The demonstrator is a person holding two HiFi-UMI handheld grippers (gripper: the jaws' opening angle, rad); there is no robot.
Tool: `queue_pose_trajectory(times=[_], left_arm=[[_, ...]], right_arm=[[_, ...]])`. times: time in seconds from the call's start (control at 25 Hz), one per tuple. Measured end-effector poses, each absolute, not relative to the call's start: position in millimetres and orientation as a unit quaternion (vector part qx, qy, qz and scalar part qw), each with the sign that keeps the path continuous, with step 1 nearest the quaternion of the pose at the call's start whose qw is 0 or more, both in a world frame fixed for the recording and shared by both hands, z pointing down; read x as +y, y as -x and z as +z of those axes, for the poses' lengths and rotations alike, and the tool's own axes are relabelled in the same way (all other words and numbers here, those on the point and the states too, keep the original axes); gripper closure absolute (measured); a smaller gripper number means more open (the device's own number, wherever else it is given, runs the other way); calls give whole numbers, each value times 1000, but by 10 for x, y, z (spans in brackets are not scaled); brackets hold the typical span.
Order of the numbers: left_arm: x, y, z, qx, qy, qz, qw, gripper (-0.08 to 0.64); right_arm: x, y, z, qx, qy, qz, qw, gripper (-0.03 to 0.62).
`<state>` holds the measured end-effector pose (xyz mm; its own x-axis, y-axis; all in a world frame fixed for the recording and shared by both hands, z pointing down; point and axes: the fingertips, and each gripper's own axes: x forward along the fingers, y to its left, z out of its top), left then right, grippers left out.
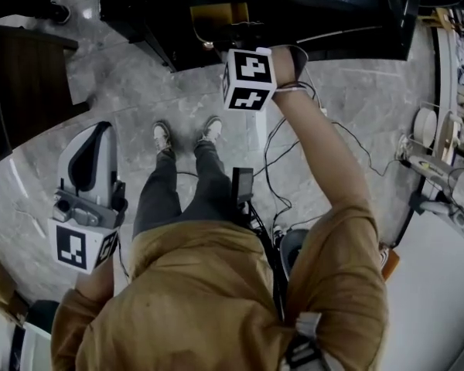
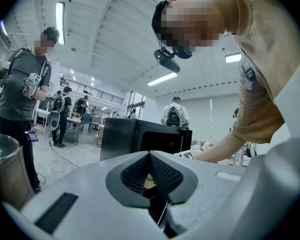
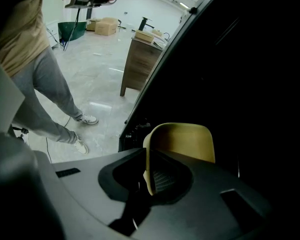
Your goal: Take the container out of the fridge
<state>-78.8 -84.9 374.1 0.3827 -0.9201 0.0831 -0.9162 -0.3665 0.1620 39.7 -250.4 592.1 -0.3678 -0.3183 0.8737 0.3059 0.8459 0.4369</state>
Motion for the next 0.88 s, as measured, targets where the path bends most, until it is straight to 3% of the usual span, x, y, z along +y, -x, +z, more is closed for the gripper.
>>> queue_pose_trajectory(times=[0.88], left_arm=[[-614, 643, 3205, -545, -834, -21, 75, 558]], right_arm=[[-1751, -623, 5324, -800, -18, -248, 546, 574]])
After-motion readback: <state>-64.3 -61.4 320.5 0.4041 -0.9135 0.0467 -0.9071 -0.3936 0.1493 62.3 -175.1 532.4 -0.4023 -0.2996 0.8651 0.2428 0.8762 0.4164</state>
